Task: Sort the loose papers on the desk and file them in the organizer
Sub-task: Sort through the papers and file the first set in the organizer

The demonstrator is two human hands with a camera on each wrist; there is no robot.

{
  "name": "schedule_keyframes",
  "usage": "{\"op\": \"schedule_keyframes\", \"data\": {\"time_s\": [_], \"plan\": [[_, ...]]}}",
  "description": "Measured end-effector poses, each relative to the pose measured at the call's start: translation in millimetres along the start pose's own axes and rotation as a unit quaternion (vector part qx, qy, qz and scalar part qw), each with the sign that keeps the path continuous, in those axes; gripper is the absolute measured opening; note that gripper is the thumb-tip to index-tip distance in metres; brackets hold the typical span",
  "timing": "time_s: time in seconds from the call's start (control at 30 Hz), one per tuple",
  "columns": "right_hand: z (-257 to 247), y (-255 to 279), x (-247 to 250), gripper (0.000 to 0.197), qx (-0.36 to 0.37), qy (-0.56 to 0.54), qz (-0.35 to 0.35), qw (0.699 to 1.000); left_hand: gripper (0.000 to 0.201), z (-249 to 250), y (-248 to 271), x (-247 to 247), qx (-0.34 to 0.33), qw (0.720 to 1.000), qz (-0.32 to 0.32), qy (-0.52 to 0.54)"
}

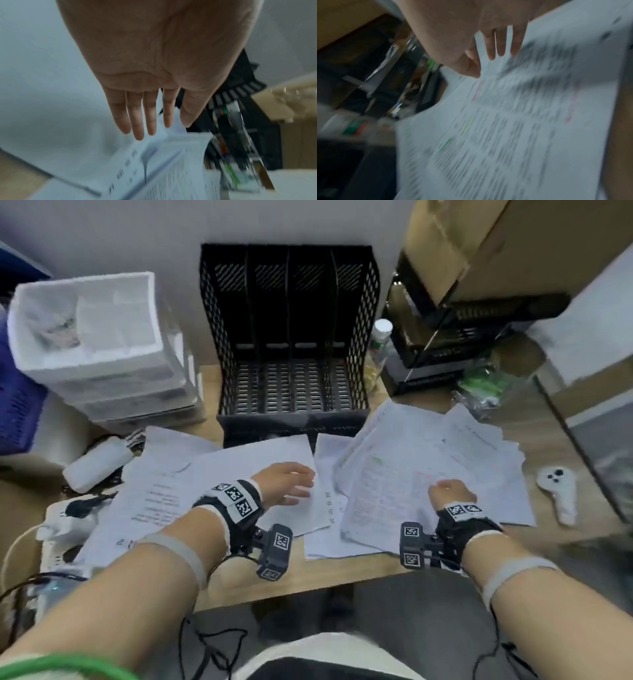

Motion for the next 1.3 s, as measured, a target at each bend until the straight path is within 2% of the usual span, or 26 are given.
{"op": "schedule_keyframes", "data": {"time_s": [0.07,0.1,0.17,0.23,0.37,0.5,0.57,0.67,0.77,0.87,0.97,1.03,1.13,1.2,1.3], "plan": [[42,-1,12,0.078,-0.075,0.011,-0.016,0.997,0.036,9,-15,-30,0.010,0.999,0.000,-0.053],[56,7,18,0.086,-0.089,0.008,-0.042,0.995,0.041,11,-24,-46,0.016,0.997,0.000,-0.080],[86,14,22,0.068,-0.110,-0.020,-0.069,0.991,0.052,12,-41,-77,0.032,0.992,0.008,-0.126],[102,17,16,0.050,-0.102,-0.083,-0.056,0.990,0.055,10,-50,-94,0.043,0.986,0.035,-0.157],[127,20,9,0.052,-0.064,-0.152,-0.026,0.986,0.036,3,-62,-115,0.056,0.988,0.032,-0.138],[143,10,7,0.048,-0.057,-0.154,-0.053,0.985,0.021,2,-62,-118,0.045,0.989,0.051,-0.131],[141,11,11,0.036,-0.060,-0.184,-0.035,0.981,0.026,9,-59,-117,0.035,0.991,0.070,-0.107],[132,13,23,0.020,-0.014,-0.168,0.021,0.985,0.030,26,-58,-112,-0.008,0.988,0.127,-0.087],[125,3,33,0.030,0.030,-0.190,0.021,0.981,0.022,40,-60,-105,-0.055,0.976,0.191,-0.086],[114,-12,40,0.047,0.050,-0.225,0.002,0.973,0.023,40,-67,-97,-0.060,0.962,0.233,-0.126],[102,-24,45,0.038,0.055,-0.228,-0.045,0.971,0.027,36,-65,-98,-0.055,0.946,0.263,-0.183],[97,-27,46,0.039,0.039,-0.248,-0.059,0.966,0.034,35,-62,-103,-0.053,0.940,0.275,-0.196],[93,-27,44,0.035,0.067,-0.238,0.015,0.969,0.043,42,-56,-108,-0.086,0.912,0.334,-0.222],[88,-23,44,0.026,0.119,-0.221,0.038,0.967,0.052,50,-50,-117,-0.133,0.907,0.307,-0.256],[80,-8,51,0.021,0.188,-0.254,0.023,0.949,0.078,65,-39,-140,-0.230,0.890,0.184,-0.349]]}}
Point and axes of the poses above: each hand's wrist, its own y-axis away from the middle knuckle, its own x-axis out of the back of the hand, z = x × y, the point moved 1 cm from there along -y, towards the middle knuckle, and after that the axes turned 12 degrees about x, right-handed, at the moved point
